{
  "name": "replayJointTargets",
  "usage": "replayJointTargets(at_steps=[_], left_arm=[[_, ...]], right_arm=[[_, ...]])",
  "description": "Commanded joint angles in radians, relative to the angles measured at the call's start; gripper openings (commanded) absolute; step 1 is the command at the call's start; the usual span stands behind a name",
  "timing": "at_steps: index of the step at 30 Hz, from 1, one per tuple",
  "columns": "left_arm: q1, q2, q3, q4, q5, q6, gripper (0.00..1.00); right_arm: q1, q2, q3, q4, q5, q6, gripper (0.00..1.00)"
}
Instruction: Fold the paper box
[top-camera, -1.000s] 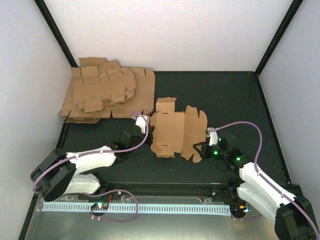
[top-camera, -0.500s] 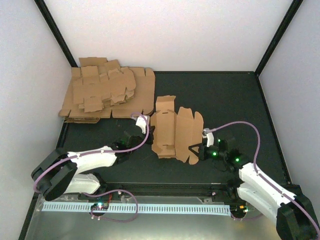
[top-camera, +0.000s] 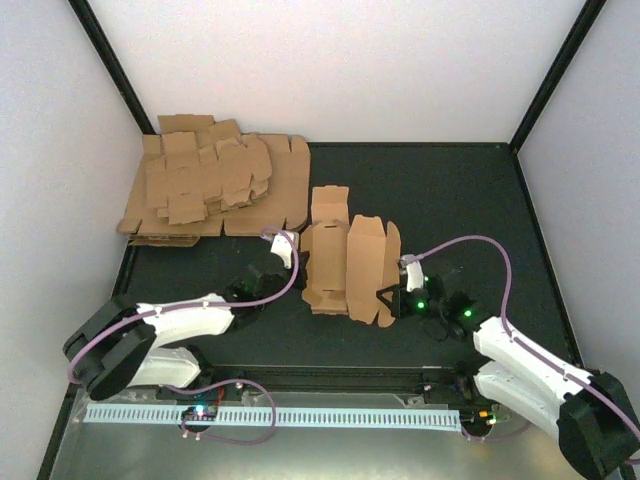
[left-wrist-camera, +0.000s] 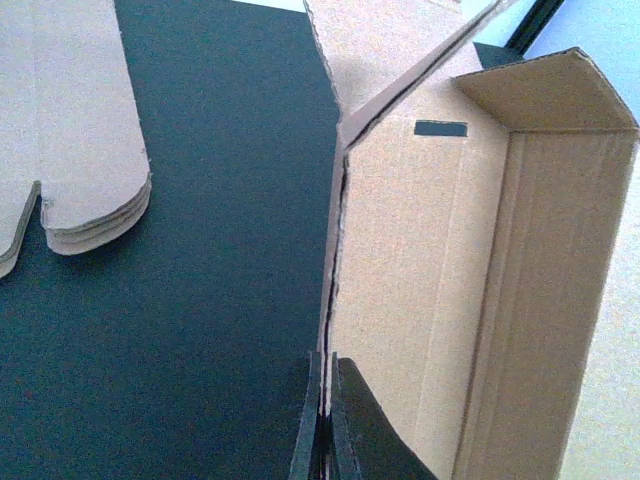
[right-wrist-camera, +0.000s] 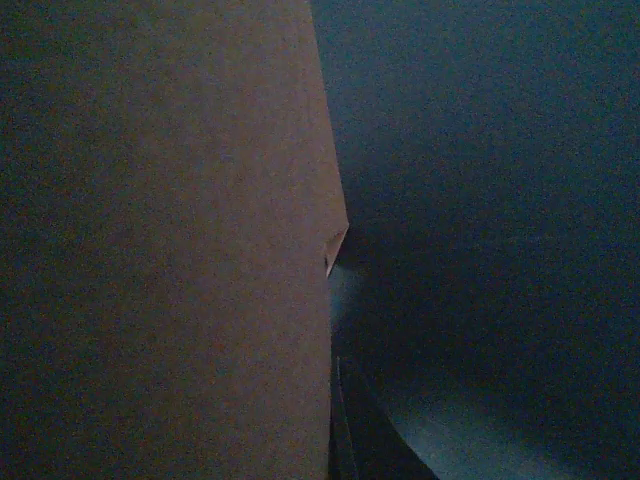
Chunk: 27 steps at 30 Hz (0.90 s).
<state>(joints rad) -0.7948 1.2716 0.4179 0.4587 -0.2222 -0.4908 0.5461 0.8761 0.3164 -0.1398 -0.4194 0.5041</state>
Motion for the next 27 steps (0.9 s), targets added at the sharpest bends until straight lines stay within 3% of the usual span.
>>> replayJointTargets(at_steps=[1, 13, 17, 27], left_arm=[[-0.021, 0.003, 0.031, 0.187, -0.015, 0.003, 0.02], [-0.029, 0.023, -0.009, 0.367, 0.016, 0.085, 0.02], [-0.042, 0.039, -0.023, 0.397, 0.023, 0.118, 0.02], [-0.054, 0.083, -0.013, 0.408, 0.072, 0.191, 0.02]], right_arm=[[0.030, -0.042, 0.031, -0.175, 0.092, 0.007, 0.02], [0.031, -0.035, 0.017, -0.138, 0.144, 0.042, 0.10], [0.030, -0.006, 0.008, -0.123, 0.153, 0.056, 0.14], [0.030, -0.104, -0.002, -0.141, 0.181, 0.053, 0.18]])
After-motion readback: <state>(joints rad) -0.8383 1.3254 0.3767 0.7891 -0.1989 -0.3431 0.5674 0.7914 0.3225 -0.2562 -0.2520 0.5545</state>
